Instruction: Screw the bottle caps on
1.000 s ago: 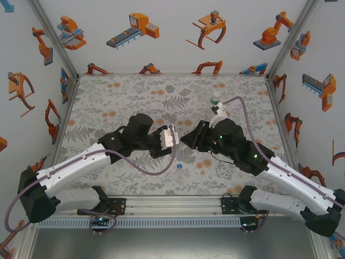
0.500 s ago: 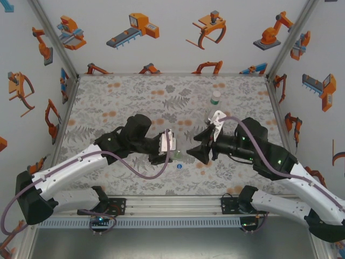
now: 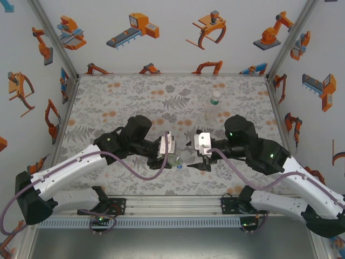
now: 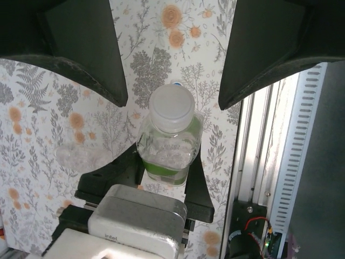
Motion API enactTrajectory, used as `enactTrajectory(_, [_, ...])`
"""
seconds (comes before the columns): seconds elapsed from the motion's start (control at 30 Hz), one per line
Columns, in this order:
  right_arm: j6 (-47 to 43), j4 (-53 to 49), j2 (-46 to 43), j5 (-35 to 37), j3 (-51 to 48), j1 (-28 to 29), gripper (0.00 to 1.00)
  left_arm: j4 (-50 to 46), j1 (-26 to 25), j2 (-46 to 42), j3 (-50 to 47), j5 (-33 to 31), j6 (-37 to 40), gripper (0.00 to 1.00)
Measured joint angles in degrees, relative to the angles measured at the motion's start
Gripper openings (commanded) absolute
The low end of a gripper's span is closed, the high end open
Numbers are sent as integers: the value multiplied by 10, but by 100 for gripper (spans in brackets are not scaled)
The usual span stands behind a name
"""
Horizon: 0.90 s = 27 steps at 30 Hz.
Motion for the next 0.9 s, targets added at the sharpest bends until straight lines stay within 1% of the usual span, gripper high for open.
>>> enactTrajectory(0.3, [-22,13,4,-14,-12,0,51,-2,0,0,0,3,-3,0])
enactTrajectory(0.37, [-23,14,4,-16,-15,0,46,-2,0,0,0,4,-3,0])
enactTrajectory(0.53, [-24,22,4,-18,-16,0,36,-5,0,0,0,5,-3,0])
enactTrajectory(0.67, [-25,31,-3,-17,-22,0,27,-6,0,0,2,7,-3,0])
enactTrajectory(0.8, [-19,39,-9,-14,-28,1,12,-6,0,0,2,7,-3,0])
enactTrajectory(0.9, [0,49,-10,-1,-33,3,1,-6,0,-1,2,-1,-3,0])
